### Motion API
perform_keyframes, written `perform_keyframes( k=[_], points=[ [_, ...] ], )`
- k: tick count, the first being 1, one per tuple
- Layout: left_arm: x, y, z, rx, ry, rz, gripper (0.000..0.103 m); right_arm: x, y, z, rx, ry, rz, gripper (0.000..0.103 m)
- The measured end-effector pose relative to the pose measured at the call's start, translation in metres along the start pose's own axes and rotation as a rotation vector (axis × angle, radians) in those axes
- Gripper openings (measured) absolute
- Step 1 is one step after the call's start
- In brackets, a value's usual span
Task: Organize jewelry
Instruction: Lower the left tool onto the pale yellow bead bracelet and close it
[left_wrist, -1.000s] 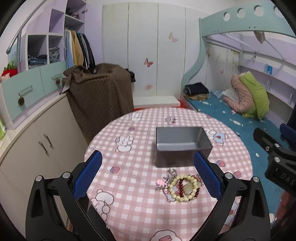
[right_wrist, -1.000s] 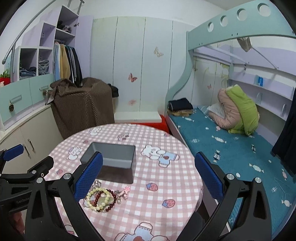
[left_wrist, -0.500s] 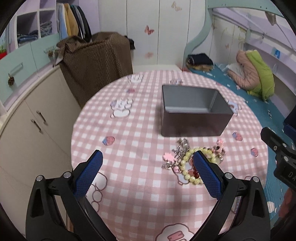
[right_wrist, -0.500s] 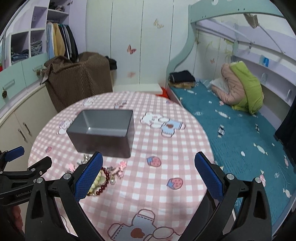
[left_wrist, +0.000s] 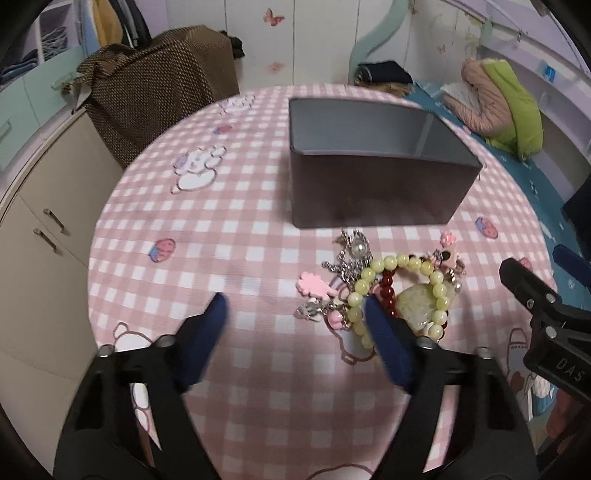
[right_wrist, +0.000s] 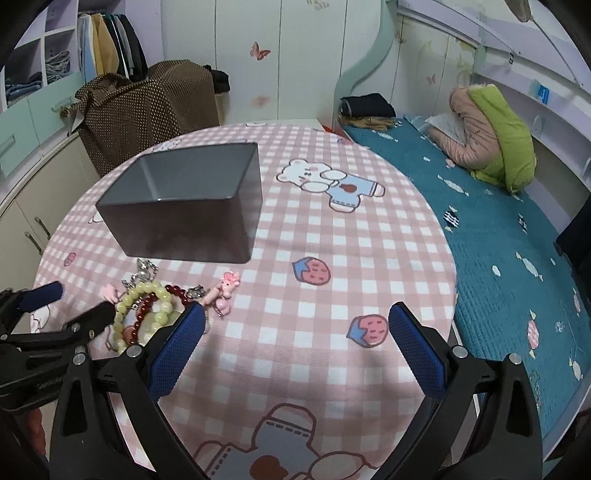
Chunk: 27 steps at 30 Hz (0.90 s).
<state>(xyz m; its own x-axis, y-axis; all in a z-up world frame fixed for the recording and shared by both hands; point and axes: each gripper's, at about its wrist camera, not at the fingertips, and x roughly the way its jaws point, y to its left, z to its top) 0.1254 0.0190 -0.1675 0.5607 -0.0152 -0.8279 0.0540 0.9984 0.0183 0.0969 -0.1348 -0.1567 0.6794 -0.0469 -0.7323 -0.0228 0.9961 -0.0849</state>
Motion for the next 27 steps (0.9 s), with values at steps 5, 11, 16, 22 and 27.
perform_keyframes(
  k=[5, 11, 16, 22, 27],
  points=[
    [0.004, -0.005, -0.002, 0.022, 0.011, -0.025, 0.059, 0.008, -0.002, -0.002, 0.015, 0.023, 0.009, 0.096],
    [0.001, -0.009, -0.005, 0.032, 0.04, -0.077, 0.055, 0.009, -0.003, -0.004, 0.029, 0.009, 0.033, 0.096],
    [-0.003, -0.008, -0.009, 0.006, 0.071, -0.17, 0.055, 0.0, -0.003, -0.009, 0.044, -0.08, 0.091, 0.096],
    [-0.003, -0.006, -0.011, -0.043, 0.088, -0.21, 0.043, -0.015, 0.0, -0.018, 0.094, -0.209, 0.145, 0.096],
    [-0.003, -0.007, -0.009, -0.063, 0.093, -0.216, 0.039, -0.02, 0.005, -0.028, 0.095, -0.288, 0.149, 0.096]
  ],
)
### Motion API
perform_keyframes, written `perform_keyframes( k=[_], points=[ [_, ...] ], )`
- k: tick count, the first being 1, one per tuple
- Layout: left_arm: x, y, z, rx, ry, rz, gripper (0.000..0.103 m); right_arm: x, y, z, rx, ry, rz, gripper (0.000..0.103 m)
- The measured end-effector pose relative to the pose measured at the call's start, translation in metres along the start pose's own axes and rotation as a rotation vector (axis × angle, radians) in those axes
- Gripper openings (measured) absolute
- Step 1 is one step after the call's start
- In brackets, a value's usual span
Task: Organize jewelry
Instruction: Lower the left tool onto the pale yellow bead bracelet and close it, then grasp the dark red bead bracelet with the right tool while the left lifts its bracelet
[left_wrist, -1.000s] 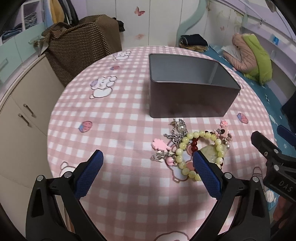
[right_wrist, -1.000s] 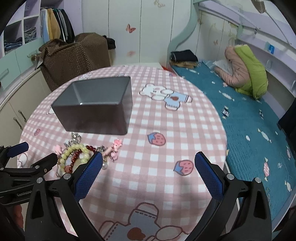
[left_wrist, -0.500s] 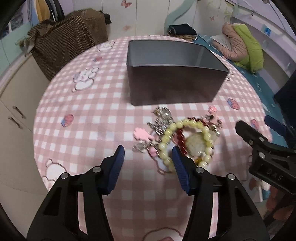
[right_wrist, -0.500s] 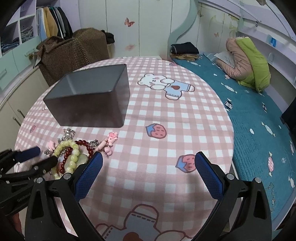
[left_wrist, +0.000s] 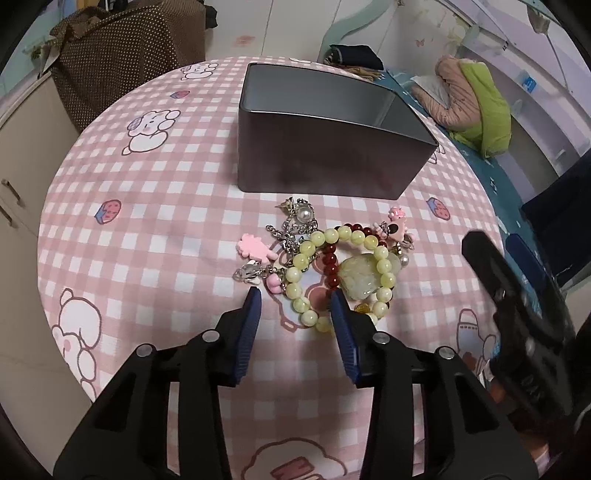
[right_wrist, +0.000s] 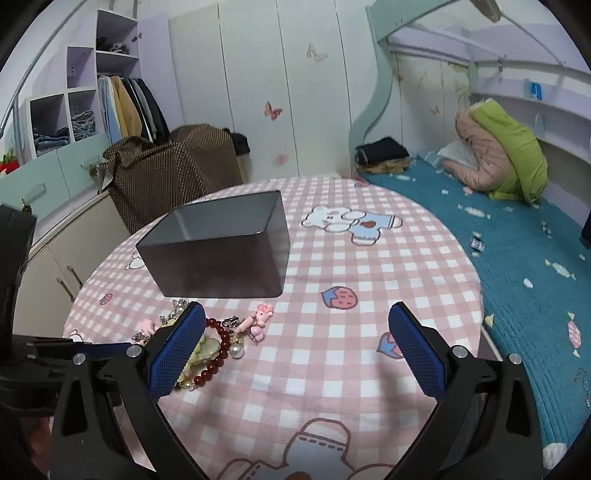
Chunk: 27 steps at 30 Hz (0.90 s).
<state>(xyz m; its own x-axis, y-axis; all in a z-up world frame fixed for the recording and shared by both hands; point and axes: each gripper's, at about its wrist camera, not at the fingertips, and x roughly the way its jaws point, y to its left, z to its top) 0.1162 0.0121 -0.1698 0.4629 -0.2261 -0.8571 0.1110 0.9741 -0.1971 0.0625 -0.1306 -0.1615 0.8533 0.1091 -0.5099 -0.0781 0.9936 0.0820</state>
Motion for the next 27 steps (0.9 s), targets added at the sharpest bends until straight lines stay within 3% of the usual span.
perform_keyframes(
  k=[6, 13, 15, 20, 27],
  points=[
    [0.003, 0.005, 0.007, -0.056, 0.027, -0.042, 0.038, 0.002, 0.01, -0.01, -0.06, -0.004, 0.007, 0.096],
    [0.006, 0.013, 0.015, -0.107, 0.086, -0.08, 0.012, 0.015, 0.003, -0.016, -0.011, 0.057, 0.042, 0.096],
    [0.006, 0.013, 0.016, -0.11, 0.096, -0.112, 0.01, 0.017, 0.001, -0.018, 0.009, 0.079, 0.051, 0.096],
    [0.003, 0.007, 0.014, -0.117, 0.051, -0.165, 0.009, 0.019, -0.004, -0.019, 0.042, 0.114, 0.088, 0.096],
    [-0.033, 0.015, 0.018, -0.134, -0.089, -0.26, 0.009, 0.019, -0.006, -0.018, 0.08, 0.148, 0.121, 0.089]
  ],
)
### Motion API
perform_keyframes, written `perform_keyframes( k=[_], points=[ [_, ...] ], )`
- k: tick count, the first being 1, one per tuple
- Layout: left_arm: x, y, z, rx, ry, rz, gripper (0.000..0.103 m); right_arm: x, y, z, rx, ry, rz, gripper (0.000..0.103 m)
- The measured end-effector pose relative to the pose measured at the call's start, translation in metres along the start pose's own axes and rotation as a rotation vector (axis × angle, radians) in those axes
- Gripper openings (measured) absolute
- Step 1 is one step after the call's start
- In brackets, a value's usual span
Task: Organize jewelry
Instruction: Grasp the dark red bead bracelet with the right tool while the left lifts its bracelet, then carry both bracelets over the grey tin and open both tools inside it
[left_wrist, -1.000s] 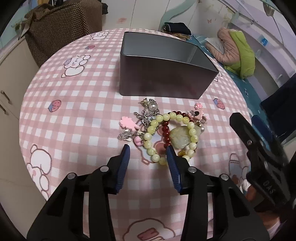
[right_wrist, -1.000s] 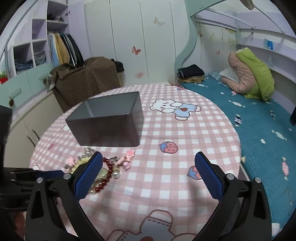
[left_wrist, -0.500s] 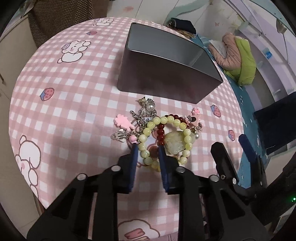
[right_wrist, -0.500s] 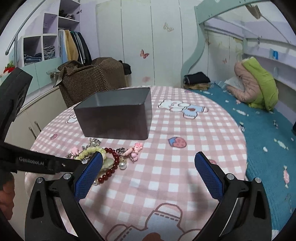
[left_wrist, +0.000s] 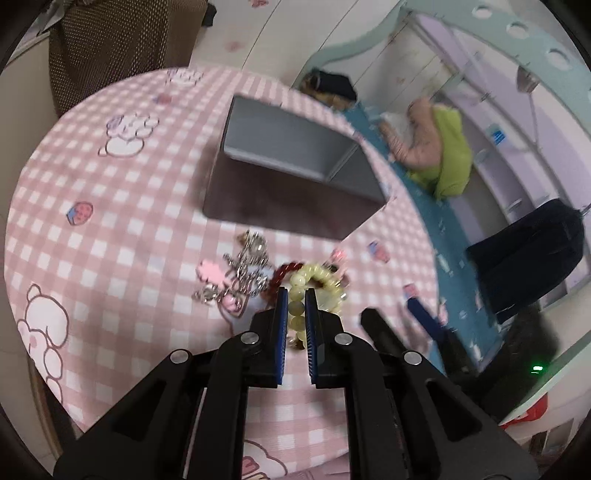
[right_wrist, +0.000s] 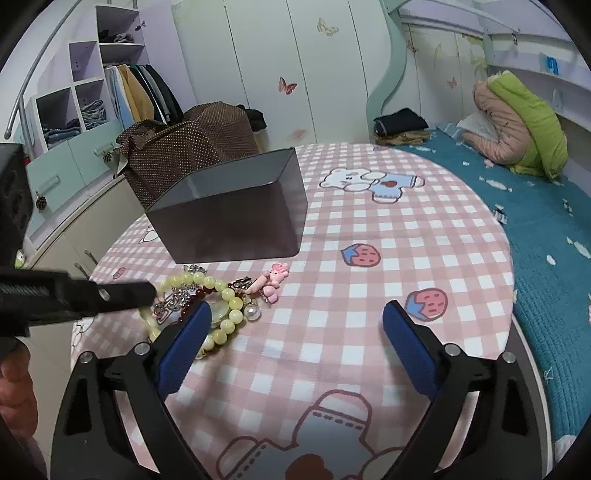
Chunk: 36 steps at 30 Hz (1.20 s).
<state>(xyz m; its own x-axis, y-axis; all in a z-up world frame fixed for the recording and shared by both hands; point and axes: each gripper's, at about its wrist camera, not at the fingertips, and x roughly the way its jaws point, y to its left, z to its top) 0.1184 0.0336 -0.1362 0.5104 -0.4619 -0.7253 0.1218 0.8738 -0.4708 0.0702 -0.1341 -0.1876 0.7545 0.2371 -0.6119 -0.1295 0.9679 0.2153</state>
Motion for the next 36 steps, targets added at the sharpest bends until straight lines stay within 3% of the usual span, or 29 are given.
perform_keyframes(
  k=[8, 10, 16, 23, 27, 36],
  points=[
    [-0.05, -0.005, 0.004, 0.033, -0.179, -0.106, 0.009, 0.008, 0.021, -0.001, -0.06, 0.073, 0.017, 0.068],
    [-0.058, -0.005, 0.005, 0.049, -0.204, -0.091, 0.009, 0.012, 0.029, -0.001, -0.074, 0.098, 0.025, 0.065],
    [-0.061, 0.02, 0.0, 0.002, -0.202, -0.084, 0.009, 0.022, 0.056, -0.004, -0.194, 0.132, -0.049, 0.05],
    [-0.049, 0.049, -0.014, -0.047, -0.186, -0.09, 0.009, 0.026, 0.063, -0.006, -0.266, 0.141, -0.088, 0.009],
    [-0.048, 0.053, -0.016, -0.041, -0.198, -0.097, 0.009, 0.024, 0.051, 0.0, -0.194, 0.149, -0.065, 0.008],
    [-0.061, 0.055, -0.018, -0.032, -0.244, -0.125, 0.009, 0.002, 0.06, 0.02, -0.202, 0.047, -0.066, 0.007]
  ],
)
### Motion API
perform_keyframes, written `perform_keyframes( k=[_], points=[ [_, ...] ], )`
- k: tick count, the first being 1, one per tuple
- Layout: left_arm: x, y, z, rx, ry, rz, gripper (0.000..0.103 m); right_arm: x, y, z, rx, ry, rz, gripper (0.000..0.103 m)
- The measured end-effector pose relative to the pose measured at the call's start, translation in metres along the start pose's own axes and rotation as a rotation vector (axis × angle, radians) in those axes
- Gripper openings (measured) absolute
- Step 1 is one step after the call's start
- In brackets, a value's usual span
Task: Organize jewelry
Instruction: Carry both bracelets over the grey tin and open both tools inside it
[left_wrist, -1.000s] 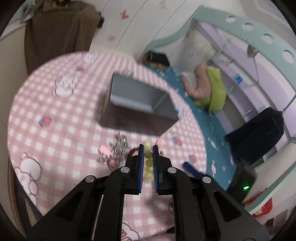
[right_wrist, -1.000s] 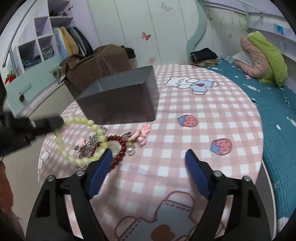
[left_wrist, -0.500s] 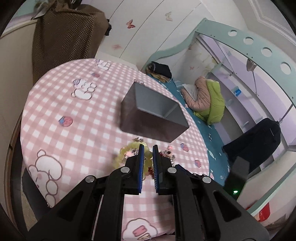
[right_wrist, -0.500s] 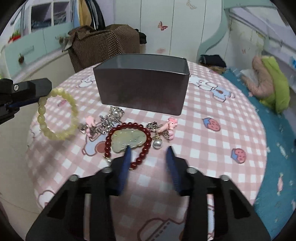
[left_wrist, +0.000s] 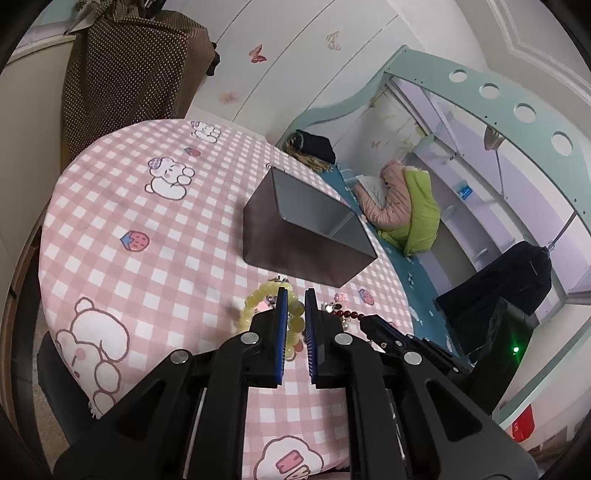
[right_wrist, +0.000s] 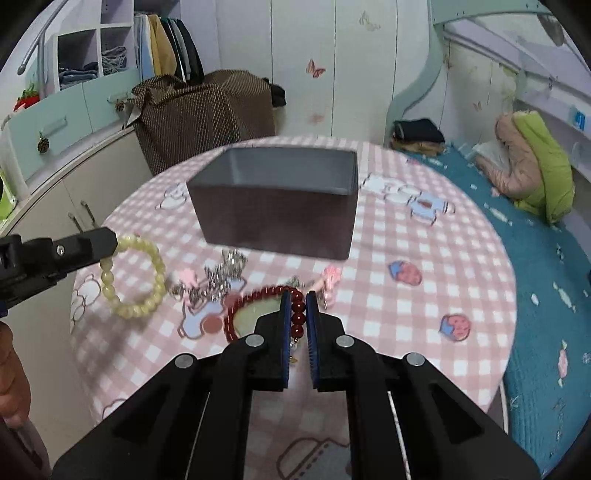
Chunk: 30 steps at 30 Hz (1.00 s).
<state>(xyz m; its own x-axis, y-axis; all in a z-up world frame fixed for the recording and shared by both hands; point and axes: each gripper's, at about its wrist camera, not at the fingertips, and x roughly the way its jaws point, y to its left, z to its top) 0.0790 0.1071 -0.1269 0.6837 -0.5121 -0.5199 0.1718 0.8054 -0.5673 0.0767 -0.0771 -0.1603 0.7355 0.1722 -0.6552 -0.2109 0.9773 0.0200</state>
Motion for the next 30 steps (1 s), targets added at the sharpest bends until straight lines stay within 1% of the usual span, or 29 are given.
perform_keyframes(
  k=[3, 6, 14, 17, 20, 30],
  points=[
    [-0.004, -0.001, 0.004, 0.005, -0.018, -0.002, 0.009, -0.006, 0.001, 0.008, -0.01, -0.032, 0.007, 0.007],
    [-0.005, -0.002, 0.008, 0.002, -0.031, 0.015, 0.009, -0.011, 0.003, 0.013, -0.014, -0.052, 0.014, 0.007],
    [-0.009, -0.004, 0.018, 0.01, -0.061, 0.023, 0.009, -0.023, -0.007, 0.027, -0.007, -0.12, -0.002, 0.007],
    [-0.01, -0.01, 0.023, 0.028, -0.075, 0.017, 0.009, -0.027, -0.011, 0.032, -0.002, -0.15, -0.012, 0.007],
    [-0.009, -0.017, 0.029, 0.047, -0.084, -0.018, 0.009, -0.032, -0.015, 0.04, 0.004, -0.182, -0.017, 0.007],
    [-0.005, -0.051, 0.06, 0.155, -0.153, -0.041, 0.009, -0.034, -0.024, 0.069, 0.008, -0.272, -0.032, 0.008]
  ],
)
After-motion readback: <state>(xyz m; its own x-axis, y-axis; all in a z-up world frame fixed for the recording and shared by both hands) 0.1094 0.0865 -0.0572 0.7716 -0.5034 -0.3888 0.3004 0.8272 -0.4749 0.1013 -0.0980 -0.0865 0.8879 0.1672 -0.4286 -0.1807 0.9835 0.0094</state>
